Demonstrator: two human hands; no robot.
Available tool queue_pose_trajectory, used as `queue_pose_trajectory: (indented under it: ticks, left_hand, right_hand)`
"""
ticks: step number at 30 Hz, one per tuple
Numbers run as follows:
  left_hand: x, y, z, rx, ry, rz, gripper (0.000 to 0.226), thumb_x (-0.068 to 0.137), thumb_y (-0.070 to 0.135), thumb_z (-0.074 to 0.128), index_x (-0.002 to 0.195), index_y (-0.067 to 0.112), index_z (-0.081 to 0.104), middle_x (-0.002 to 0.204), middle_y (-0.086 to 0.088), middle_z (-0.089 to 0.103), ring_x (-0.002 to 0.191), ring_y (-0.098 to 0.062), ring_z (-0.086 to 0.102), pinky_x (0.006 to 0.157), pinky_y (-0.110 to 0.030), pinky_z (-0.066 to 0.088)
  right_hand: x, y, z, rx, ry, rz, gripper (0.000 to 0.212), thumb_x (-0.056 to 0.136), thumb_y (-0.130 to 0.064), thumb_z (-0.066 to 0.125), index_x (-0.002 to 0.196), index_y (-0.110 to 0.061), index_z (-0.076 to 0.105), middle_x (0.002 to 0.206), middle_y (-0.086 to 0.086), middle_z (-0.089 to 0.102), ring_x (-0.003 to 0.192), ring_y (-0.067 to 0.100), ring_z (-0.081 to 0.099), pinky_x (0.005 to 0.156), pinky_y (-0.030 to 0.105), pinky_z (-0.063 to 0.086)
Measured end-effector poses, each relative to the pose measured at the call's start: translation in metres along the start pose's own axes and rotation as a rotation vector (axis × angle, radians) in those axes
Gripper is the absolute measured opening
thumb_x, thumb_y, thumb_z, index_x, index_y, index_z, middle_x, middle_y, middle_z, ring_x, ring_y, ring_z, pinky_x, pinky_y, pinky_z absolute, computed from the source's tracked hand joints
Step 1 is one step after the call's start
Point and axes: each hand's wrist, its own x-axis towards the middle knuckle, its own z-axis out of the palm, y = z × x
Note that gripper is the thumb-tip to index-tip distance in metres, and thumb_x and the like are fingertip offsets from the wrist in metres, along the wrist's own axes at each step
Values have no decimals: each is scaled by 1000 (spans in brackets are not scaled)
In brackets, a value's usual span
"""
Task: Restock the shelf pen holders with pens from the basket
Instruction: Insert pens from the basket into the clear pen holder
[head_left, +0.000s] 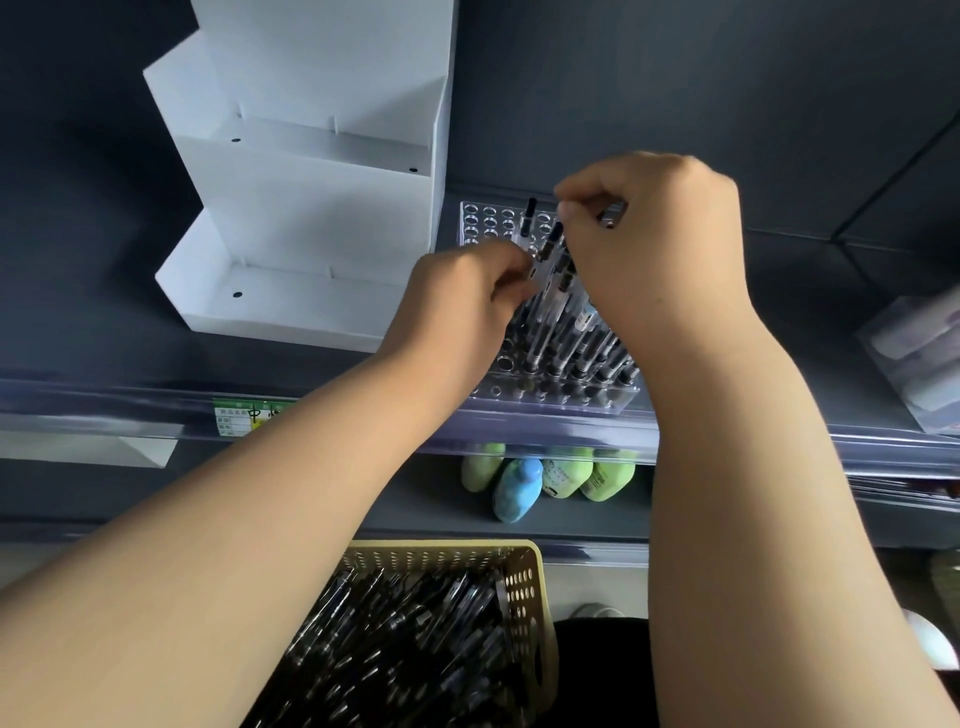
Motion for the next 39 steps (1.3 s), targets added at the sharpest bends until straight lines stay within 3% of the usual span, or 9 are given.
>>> queue_pose_trajectory:
  ticks: [7,12,17,21,25,33,35,37,39]
  left_hand:
    - [2,-7,6,-15,69,-76,13,89,15,63,100,9,66,88,-2,66,78,-13,58,68,-12,40]
    - [0,-7,4,-1,5,-77,20,89,18,63,109,14,64,94,1,67,85,-11,60,73,-11,41]
    - [-7,-10,-9,154,-86,-64,34,91,18,60,124,17,57,110,1,65,99,-14,60,86,-17,42]
    - [-30,-13,-33,308,-145,20,35,92,18,54,128,17,54,117,-4,62,106,-23,58,92,-33,46]
    - [-68,-13,-62,516,-244,80,36,95,24,46,131,23,49,122,-3,57,104,-27,56,79,-36,49]
    - [-160,-37,-88,545,-389,-68,37,95,29,47,132,26,48,124,6,56,109,-17,54,88,-38,50]
    - [-182,-48,-85,551,-458,-116,35,96,29,45,131,27,48,121,7,56,106,-15,55,87,-37,50]
    - [-199,-59,-82,568,-518,-159,34,96,30,44,130,28,49,122,9,54,106,-14,54,86,-35,49]
    - [-214,-70,-80,613,-577,-222,32,98,30,41,129,29,48,126,11,52,106,-15,54,78,-30,47]
  right_hand:
    - [1,3,-2,-32,-12,7,23,84,-18,55,98,-23,73,97,-3,71,95,25,61,86,37,48]
    - [3,2,-4,-42,12,-11,23,84,-17,55,97,-23,73,96,-4,72,95,26,61,85,36,49]
    - [-1,-4,-12,-93,29,-90,23,85,-18,55,97,-23,73,95,-1,71,94,28,59,83,36,47]
    - [-30,-13,-15,-149,49,-209,19,80,-16,56,85,-18,74,80,7,71,80,36,58,72,43,49]
    - [-79,-23,-8,-186,-122,-316,20,81,-19,53,81,-16,73,77,4,70,76,32,58,68,40,48]
    - [-189,-34,22,-182,-422,-294,14,72,-22,58,69,-22,71,65,-3,64,66,24,58,56,30,46]
    - [-209,-38,29,-166,-542,-247,16,79,-20,55,74,-21,71,70,-2,64,73,25,56,63,33,47]
    - [-224,-39,37,-173,-685,-198,21,87,-21,49,92,-21,69,90,-1,65,93,24,53,81,33,43]
    - [-236,-38,46,-213,-815,-147,22,89,-20,47,100,-20,67,101,0,64,104,24,49,88,32,37]
